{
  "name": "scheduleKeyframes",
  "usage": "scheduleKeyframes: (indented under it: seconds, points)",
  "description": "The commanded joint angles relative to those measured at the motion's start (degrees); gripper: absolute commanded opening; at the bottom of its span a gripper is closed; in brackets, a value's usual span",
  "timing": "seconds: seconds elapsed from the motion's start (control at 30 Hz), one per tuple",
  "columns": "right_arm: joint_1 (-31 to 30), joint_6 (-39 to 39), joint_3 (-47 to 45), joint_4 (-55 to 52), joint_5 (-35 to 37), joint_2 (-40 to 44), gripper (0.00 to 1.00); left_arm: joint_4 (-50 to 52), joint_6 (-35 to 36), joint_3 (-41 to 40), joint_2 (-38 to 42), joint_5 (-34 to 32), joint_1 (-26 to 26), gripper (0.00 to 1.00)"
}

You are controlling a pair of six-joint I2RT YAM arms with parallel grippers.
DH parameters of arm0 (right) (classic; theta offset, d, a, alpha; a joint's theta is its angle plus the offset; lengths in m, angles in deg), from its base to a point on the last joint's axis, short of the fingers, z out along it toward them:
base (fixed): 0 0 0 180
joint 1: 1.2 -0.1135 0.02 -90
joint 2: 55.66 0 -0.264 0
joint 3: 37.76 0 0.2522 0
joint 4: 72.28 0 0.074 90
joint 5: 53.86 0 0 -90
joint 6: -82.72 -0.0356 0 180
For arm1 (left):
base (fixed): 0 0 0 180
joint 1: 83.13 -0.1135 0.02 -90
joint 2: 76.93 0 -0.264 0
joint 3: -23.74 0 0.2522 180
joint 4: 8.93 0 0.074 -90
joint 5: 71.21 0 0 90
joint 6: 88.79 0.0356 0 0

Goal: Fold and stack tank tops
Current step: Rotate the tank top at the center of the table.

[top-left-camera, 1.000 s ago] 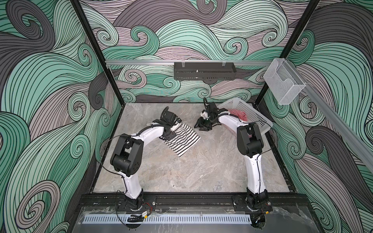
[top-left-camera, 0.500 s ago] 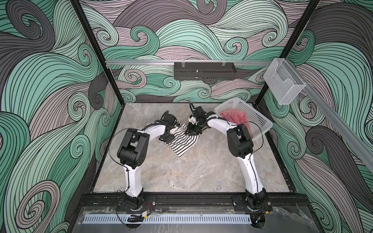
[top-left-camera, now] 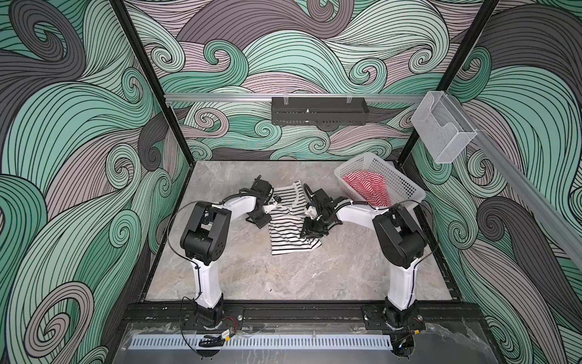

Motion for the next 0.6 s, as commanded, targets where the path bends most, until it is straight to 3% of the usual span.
scheduleKeyframes:
  seconds: [0.0, 0.23, 0.43, 0.57]
  points:
    - [-1.68, -2.89, -4.81, -2.31, 3.71, 3.11, 0.43, 3.48, 1.44, -0.50, 4.47, 6.68, -0.45, 0.59]
    - [3.65, -0.60, -3.76, -4.63, 7.32, 7.64, 0.50, 7.31, -1.52, 1.14, 8.21, 15.11, -0.51, 0.62]
    - [8.44, 1.95, 0.05, -5.50, 7.22, 5.81, 0.51, 13.40, -3.00, 6.80, 3.57, 23.40, -0.48, 0.64]
    - [10.25, 2.82, 3.32, -4.97, 6.36, 2.90, 0.51, 13.00, -4.67, 8.70, 0.67, 25.26, -0.43, 0.65]
